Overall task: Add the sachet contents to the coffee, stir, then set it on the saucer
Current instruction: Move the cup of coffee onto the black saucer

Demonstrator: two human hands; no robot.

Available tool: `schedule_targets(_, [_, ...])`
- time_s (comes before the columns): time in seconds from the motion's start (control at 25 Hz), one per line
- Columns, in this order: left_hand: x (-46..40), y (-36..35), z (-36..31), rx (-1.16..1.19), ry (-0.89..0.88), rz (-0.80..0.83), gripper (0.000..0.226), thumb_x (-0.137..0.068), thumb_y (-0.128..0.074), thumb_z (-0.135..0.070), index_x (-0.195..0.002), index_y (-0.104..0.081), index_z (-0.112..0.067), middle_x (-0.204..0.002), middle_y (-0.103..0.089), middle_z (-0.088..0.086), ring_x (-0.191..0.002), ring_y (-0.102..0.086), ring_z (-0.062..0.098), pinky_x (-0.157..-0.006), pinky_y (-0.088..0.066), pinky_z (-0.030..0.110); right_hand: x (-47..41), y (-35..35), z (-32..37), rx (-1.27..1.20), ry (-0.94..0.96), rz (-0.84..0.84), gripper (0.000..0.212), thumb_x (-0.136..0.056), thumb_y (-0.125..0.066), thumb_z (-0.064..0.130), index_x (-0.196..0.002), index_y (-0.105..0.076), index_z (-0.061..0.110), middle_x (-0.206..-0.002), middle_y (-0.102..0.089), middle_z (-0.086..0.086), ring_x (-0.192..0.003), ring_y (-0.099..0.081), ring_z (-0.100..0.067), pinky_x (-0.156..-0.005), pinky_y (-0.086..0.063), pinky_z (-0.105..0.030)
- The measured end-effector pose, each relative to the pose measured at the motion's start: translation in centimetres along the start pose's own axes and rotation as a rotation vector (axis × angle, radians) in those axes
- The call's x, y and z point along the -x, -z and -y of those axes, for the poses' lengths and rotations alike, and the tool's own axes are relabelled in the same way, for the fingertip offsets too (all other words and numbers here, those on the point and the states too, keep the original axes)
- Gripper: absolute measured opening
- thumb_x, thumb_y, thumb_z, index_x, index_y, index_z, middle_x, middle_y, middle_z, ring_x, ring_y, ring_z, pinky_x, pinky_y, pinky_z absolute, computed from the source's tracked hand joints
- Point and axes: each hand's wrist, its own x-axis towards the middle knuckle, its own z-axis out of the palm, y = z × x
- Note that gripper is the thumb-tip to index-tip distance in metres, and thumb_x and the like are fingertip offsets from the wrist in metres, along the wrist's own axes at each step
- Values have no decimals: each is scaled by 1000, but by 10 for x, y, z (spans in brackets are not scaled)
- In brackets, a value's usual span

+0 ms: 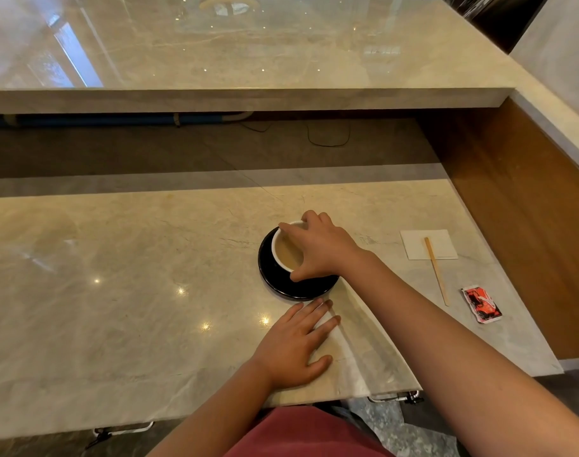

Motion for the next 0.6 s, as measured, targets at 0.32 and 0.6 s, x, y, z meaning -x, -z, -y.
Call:
schedule_targets(0.32, [0,0,0,5,11,16,64,-88,-46,-47,-144,-22,-28,-155,-17,4,-141,0,13,-112,3,32,3,-4,-5,-5,21,17,96,-64,-70,50,-141,-14,33,-143,-26,-13,-126,-27,-33,-88,-42,-45])
schedule_targets(0.6, [0,5,-3,-22,21,31,63,-89,-46,-46,-145,-24,-26,-154,-19,6,-141,-7,18,-112,3,32,14,1,-5,-42,19,62,100,-65,-72,52,-143,-11,34,-154,-11,-15,-140,-9,-34,-107,-24,-55])
